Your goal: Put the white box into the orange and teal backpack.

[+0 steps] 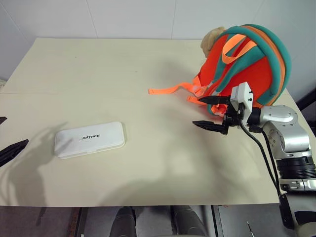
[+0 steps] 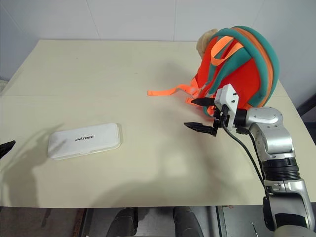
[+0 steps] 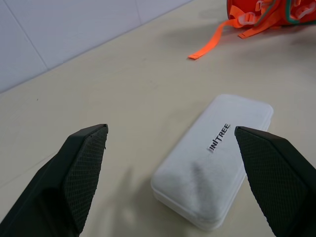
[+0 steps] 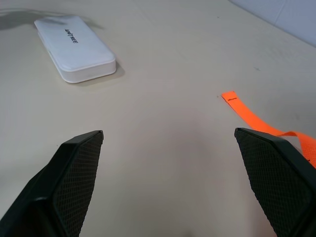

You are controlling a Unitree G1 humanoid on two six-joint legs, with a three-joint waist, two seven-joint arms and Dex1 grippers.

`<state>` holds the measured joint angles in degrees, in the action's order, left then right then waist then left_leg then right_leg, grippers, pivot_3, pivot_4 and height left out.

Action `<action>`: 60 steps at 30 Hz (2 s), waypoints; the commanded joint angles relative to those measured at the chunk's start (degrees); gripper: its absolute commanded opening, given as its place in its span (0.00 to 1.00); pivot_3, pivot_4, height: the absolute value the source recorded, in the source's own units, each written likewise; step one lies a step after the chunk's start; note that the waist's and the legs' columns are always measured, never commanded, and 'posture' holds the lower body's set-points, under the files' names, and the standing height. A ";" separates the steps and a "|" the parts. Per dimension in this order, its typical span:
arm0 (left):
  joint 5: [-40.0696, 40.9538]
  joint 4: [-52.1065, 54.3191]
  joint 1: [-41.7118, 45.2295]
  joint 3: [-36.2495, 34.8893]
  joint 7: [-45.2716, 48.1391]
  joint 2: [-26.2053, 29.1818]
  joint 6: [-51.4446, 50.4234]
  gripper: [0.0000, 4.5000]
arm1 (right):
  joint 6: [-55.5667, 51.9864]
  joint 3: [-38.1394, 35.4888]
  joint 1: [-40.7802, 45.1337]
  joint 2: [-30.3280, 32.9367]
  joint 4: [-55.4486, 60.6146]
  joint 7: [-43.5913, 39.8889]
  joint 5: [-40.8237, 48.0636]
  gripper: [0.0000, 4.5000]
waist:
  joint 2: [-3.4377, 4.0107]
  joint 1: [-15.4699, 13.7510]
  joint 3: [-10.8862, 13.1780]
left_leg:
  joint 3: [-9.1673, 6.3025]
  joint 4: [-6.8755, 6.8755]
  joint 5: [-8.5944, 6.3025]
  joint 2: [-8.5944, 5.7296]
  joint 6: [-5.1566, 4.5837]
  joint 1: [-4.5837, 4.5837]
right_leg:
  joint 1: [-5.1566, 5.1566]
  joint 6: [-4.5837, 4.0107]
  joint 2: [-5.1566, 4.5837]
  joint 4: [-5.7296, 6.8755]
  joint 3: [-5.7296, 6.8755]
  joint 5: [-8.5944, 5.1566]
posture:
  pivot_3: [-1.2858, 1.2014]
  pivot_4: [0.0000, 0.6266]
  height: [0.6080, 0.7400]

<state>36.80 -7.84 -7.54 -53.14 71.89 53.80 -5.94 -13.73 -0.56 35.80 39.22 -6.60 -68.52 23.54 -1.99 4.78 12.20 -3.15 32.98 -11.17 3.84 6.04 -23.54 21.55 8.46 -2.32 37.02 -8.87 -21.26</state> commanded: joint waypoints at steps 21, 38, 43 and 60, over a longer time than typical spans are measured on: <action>-8.83 9.00 -1.23 9.17 -20.16 -5.12 -2.95 0.79 | -7.31 8.32 3.75 -12.73 12.24 10.40 -1.07 0.87 | -0.08 0.12 -0.04 | 0.06 0.04 -0.07 0.05 0.01 0.01 | 0.01 0.03 0.03 0.02 -0.09 0.02 | 0.52 0.24 1.00; -5.44 18.18 -7.47 6.56 -34.26 -4.44 -37.48 0.00 | 3.34 19.21 7.61 -24.79 -3.72 22.78 -20.51 0.00 | -0.19 0.49 -0.08 | 0.05 0.05 -0.10 0.06 0.07 0.02 | 0.06 0.02 0.03 0.10 -0.04 0.01 | 0.52 0.24 1.00; -5.51 14.57 -4.22 7.46 -36.14 -4.37 -40.90 0.00 | 6.47 20.83 8.93 -27.28 -9.72 24.86 -24.66 0.00 | -0.22 0.29 -0.09 | 0.03 0.09 -0.09 0.05 0.08 0.08 | 0.05 0.00 0.04 0.23 -0.02 0.00 | 0.52 0.24 1.00; -6.95 3.32 6.87 19.05 -30.27 -5.44 -32.45 0.00 | 5.91 25.32 8.26 -32.53 -9.34 20.68 -27.18 0.00 | -0.25 0.98 -0.10 | 0.03 0.07 -0.10 0.05 0.16 0.11 | 0.07 0.00 0.04 0.36 0.05 0.00 | 0.52 0.24 1.00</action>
<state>29.71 -5.08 -0.68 -34.08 40.55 48.38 -39.45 -7.73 24.46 44.33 7.39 -19.31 -46.97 -4.54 -2.24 5.75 12.09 -3.13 33.05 -11.27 3.89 6.20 -23.43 21.63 8.46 -2.29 37.38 -8.82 -21.26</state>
